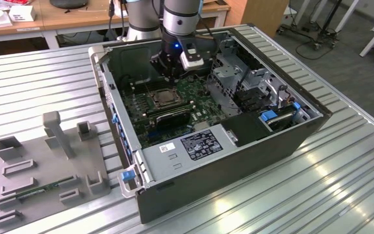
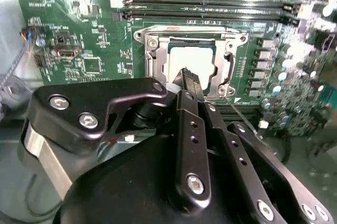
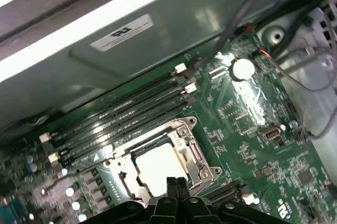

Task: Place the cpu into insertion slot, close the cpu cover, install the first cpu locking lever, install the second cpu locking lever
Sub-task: 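Close the cpu cover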

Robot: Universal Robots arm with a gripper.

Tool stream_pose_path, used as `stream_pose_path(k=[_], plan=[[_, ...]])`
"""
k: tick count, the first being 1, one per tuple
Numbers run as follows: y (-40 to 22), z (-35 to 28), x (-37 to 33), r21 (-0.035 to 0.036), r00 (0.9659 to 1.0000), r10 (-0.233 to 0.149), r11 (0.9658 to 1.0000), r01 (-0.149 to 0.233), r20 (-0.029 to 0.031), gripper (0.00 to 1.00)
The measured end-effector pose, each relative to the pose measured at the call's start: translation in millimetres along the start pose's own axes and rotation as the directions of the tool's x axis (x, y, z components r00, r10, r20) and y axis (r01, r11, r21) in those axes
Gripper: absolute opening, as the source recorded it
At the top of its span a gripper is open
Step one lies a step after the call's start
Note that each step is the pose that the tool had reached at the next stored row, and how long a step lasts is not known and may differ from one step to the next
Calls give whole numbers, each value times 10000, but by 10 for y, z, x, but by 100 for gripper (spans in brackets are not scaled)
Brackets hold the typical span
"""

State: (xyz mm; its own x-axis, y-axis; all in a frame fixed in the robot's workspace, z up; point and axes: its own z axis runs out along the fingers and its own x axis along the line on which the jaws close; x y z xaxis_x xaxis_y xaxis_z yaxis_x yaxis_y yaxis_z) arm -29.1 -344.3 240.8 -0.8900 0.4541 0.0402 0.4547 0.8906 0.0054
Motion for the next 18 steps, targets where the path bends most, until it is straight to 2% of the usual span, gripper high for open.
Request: stream_pose_path(k=[4, 8, 12, 18], plan=[[0, 2, 0, 29, 9974, -719, 9974, 719, -5, 11], [0, 4, 0, 58, 9896, -1439, 9896, 1439, -12, 11], [0, 8, 0, 82, 9780, -2088, 9779, 2088, -20, 11], [0, 16, -1, 114, 9549, -2969, 9548, 2969, -12, 11]])
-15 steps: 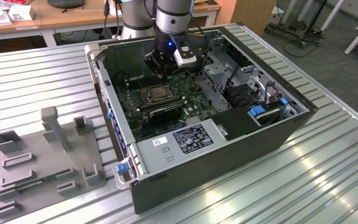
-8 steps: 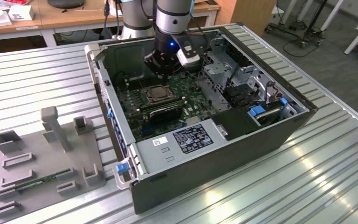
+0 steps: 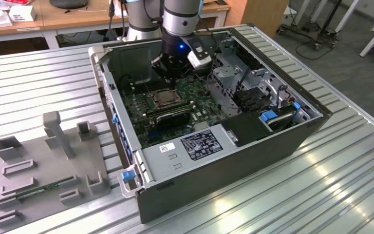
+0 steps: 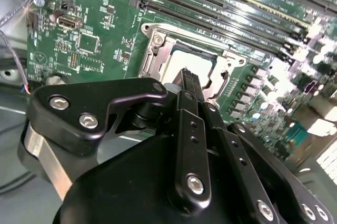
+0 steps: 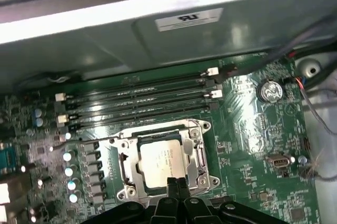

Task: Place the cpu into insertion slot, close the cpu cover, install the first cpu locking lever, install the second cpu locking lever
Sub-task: 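Close the cpu cover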

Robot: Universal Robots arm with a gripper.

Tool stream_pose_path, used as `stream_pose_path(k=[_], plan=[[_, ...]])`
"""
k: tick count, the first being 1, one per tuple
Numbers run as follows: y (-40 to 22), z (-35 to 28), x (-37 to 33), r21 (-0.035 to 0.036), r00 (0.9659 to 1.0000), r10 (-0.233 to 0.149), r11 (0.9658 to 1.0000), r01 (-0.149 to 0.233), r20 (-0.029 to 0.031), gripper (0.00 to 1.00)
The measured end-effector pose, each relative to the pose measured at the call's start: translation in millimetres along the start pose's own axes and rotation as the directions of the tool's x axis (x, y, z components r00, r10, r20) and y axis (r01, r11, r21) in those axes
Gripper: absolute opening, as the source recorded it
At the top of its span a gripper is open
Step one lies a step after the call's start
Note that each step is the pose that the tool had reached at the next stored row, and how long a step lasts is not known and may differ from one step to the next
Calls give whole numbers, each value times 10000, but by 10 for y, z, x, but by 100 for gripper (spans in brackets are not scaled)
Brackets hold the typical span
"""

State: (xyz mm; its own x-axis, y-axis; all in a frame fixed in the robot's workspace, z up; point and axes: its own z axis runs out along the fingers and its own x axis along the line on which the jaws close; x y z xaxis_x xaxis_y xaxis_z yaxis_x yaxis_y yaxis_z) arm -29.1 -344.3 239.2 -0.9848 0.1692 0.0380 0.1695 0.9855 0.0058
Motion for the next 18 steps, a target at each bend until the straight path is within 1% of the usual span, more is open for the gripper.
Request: stream_pose_path(k=[3, 6, 9, 12, 13, 14, 16, 17, 18], plan=[[0, 3, 0, 12, 9993, -362, 9993, 362, 8, 11], [0, 4, 2, 19, 9983, -585, 9983, 585, 9, 11], [0, 4, 3, 24, 9975, -704, 9975, 704, 9, 11], [-1, 5, 3, 25, 9975, -705, 9975, 705, 10, 11], [-1, 6, 5, 24, 9975, -710, 9975, 710, 25, 11], [-1, 9, 8, 18, 9973, -729, 9973, 729, 80, 11], [-2, 17, 9, 8, 9966, -800, 9968, 800, 211, 11], [-2, 20, 9, 7, 9960, -856, 9963, 856, 242, 11], [-2, 23, 9, 5, 9953, -930, 9957, 930, 260, 11]])
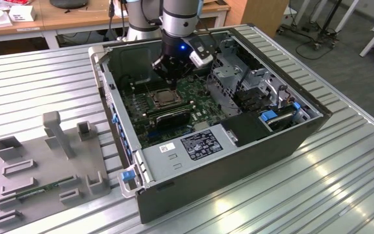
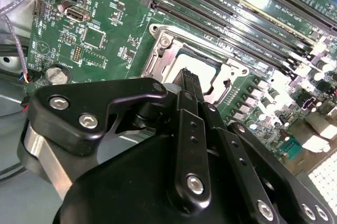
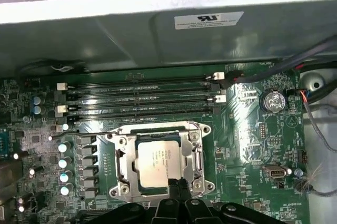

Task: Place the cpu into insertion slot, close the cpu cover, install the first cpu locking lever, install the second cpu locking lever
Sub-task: 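Close the cpu cover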

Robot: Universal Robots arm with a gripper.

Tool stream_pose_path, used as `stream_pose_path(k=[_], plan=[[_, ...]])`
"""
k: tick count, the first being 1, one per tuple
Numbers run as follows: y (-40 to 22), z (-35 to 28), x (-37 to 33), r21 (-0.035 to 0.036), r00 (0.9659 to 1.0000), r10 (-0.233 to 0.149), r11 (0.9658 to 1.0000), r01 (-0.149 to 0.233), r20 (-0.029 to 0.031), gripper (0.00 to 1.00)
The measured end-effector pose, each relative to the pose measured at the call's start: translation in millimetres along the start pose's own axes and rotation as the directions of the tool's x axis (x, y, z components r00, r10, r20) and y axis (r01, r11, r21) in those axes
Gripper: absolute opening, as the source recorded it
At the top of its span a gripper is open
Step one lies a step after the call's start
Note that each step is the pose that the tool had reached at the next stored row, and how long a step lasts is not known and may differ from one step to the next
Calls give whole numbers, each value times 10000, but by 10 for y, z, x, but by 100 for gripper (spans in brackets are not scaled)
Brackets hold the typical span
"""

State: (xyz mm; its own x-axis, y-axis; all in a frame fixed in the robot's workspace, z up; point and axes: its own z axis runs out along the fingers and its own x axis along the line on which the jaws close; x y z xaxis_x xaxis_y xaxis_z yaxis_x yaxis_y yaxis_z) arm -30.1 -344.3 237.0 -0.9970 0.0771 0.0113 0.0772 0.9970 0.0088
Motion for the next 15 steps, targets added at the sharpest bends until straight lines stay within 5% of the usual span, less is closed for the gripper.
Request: stream_pose_path(k=[6, 9, 15], plan=[[0, 14, 1, -20, 9963, -859, 9963, 859, 10, 11], [0, 23, 0, -18, 9866, -1633, 9866, 1633, 3, 11], [27, 56, 155, 5, 9846, -1746, 9846, 1746, -1, 11]])
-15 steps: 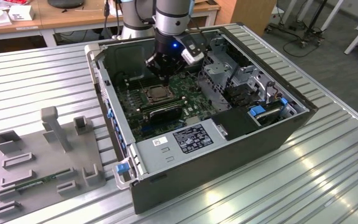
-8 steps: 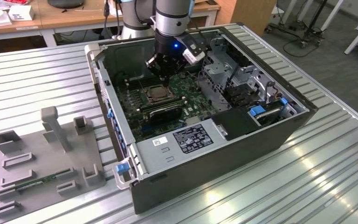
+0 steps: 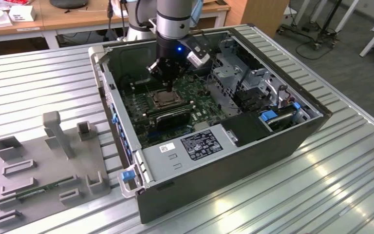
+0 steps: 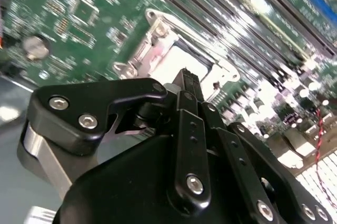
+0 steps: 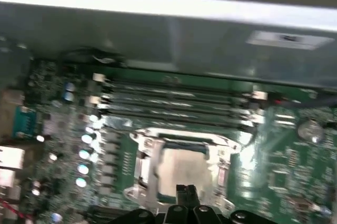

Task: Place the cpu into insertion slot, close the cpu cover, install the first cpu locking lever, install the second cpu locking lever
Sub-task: 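Close the cpu cover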

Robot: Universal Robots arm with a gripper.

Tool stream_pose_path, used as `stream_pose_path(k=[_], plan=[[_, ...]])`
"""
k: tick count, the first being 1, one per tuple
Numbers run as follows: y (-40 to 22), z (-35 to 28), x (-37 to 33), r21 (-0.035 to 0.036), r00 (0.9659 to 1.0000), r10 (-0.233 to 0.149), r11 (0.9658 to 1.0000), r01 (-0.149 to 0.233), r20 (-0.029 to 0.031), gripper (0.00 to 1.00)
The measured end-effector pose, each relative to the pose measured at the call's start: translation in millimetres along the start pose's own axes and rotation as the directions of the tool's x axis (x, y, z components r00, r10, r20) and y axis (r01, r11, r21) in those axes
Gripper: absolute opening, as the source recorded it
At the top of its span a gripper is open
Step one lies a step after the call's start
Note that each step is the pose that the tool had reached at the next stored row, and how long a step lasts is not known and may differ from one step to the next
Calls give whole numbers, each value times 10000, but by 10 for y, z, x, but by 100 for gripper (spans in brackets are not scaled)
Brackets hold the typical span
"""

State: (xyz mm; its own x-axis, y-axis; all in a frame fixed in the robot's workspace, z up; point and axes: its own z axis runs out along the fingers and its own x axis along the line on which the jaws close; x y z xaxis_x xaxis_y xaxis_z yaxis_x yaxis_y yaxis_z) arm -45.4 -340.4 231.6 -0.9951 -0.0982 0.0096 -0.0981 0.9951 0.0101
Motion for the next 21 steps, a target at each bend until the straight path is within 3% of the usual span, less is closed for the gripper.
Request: stream_pose_path(k=[4, 6, 10, 16, 21], plan=[[35, 39, 133, 34, 10000, 1, 10000, -1, -3, 11], [41, 68, 168, 61, 10000, 5, 10000, -5, -6, 11], [49, 112, 216, 94, 10000, 75, 9999, -75, -9, 11], [59, 126, 258, 94, 9999, 146, 9999, -145, -8, 11], [62, 139, 286, 91, 9991, 422, 9991, -422, -5, 11]])
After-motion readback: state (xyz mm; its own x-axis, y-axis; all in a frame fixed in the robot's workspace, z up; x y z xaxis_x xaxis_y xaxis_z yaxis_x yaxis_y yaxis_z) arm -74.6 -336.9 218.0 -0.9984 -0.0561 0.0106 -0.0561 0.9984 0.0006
